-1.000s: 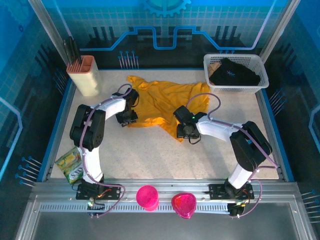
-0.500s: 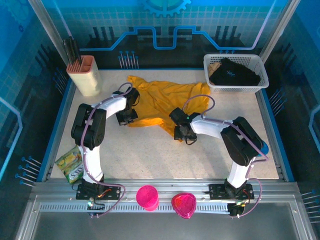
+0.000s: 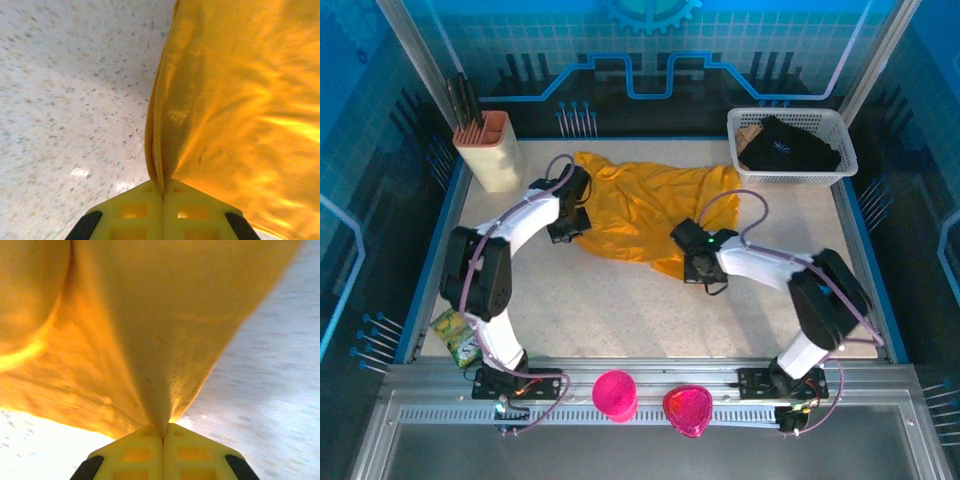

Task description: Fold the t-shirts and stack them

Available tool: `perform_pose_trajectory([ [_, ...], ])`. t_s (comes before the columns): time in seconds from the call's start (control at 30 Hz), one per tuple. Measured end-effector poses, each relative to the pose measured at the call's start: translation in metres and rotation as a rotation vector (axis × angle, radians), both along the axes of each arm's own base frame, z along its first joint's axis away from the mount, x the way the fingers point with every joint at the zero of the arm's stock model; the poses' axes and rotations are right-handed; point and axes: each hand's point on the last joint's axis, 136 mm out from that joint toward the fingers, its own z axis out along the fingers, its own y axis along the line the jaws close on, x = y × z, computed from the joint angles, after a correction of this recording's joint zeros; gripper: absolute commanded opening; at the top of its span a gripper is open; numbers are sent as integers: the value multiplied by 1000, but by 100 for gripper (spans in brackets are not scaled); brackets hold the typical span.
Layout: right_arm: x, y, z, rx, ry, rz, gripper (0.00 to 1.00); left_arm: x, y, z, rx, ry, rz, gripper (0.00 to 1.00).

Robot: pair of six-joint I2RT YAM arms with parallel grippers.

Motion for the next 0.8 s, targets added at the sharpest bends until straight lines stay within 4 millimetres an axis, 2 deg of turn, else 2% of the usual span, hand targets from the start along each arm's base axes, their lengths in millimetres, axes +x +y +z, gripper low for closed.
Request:
perform_pose_trajectory([
  [0.1, 1, -32, 44, -11, -99, -53, 0, -1, 1, 35, -7, -67, -21, 0],
  [0.17, 0, -52, 67, -13, -157, -94, 0, -4, 2, 51, -11, -95, -33, 0],
  [0.23, -6, -71, 84, -17, -197, -133, 0, -11, 4, 62, -10, -105, -39, 0],
  [0.3, -16, -88, 91, -26, -211, -165, 0, -20, 8, 70, 3, -108, -43, 0],
  [0.43, -40, -104, 87, -51, -178, -186, 0, -47, 21, 69, 42, -86, -37, 0],
  [0.57, -62, -115, 73, -78, -119, -218, 0, -76, 35, 65, 59, -57, -7, 0],
  [0.7, -80, -122, 54, -95, -49, -255, 0, -91, 42, 60, 57, -44, 26, 0],
  [0.8, -93, -125, 40, -102, -6, -283, 0, -102, 45, 47, 58, -13, 47, 0],
])
